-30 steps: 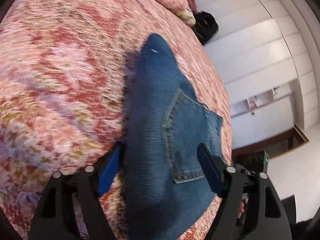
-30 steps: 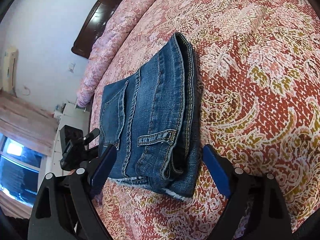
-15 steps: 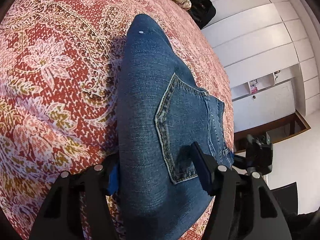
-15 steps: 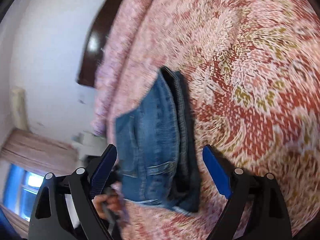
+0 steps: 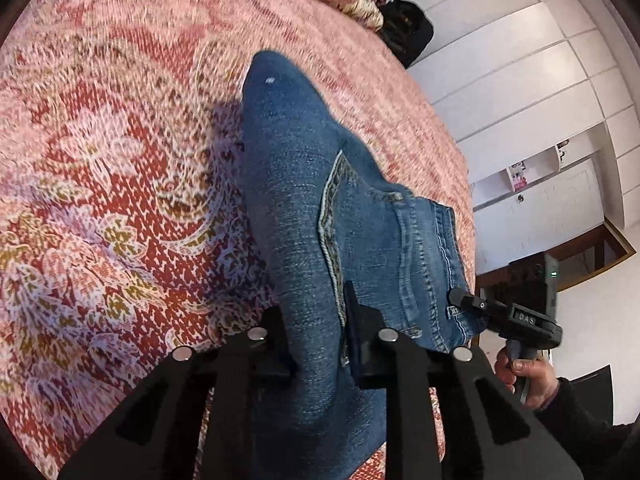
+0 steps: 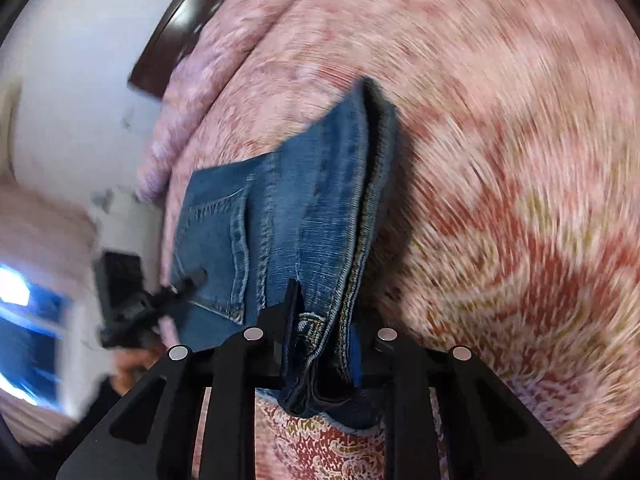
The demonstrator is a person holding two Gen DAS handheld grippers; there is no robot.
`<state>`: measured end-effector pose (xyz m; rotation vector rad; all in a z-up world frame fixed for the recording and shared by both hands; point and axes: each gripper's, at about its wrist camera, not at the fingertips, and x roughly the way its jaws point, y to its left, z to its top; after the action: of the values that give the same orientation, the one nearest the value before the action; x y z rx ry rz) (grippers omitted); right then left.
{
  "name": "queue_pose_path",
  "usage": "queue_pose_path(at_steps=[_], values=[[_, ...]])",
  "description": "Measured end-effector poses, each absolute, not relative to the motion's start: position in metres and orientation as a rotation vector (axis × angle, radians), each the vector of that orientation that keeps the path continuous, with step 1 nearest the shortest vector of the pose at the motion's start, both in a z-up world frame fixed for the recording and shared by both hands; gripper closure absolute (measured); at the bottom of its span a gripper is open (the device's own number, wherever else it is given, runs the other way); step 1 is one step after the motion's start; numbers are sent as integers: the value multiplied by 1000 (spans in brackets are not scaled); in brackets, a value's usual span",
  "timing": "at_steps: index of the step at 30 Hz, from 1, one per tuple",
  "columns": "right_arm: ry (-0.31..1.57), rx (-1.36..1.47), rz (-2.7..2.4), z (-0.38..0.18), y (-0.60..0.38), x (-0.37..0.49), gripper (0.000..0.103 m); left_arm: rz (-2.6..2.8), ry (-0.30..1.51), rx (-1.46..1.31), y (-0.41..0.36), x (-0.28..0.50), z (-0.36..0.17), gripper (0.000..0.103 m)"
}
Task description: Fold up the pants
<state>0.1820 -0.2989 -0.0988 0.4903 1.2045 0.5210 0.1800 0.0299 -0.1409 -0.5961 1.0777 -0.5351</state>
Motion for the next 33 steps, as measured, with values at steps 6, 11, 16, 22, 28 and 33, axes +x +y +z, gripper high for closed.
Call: queue_pose_path(at_steps=[6, 11, 16, 22, 28, 33], values=[[1103, 312, 571, -54, -277, 194, 83, -538, 991, -625, 42, 167, -117, 89], [1032, 351, 617, -44, -265, 222, 83, -500, 921, -628, 62, 180, -93, 89], [994, 368, 631, -44, -241, 251, 83, -449, 898, -596, 81, 205, -82, 89], [1155, 366, 498, -118, -229, 280, 82, -297, 1057, -508, 83, 228, -122, 67], [1159, 508, 489, -142, -245, 274, 75, -161, 1003, -374, 83, 197, -103, 37], [1178, 500, 495, -142, -241, 278, 75, -23, 863, -255, 74, 170, -58, 33]])
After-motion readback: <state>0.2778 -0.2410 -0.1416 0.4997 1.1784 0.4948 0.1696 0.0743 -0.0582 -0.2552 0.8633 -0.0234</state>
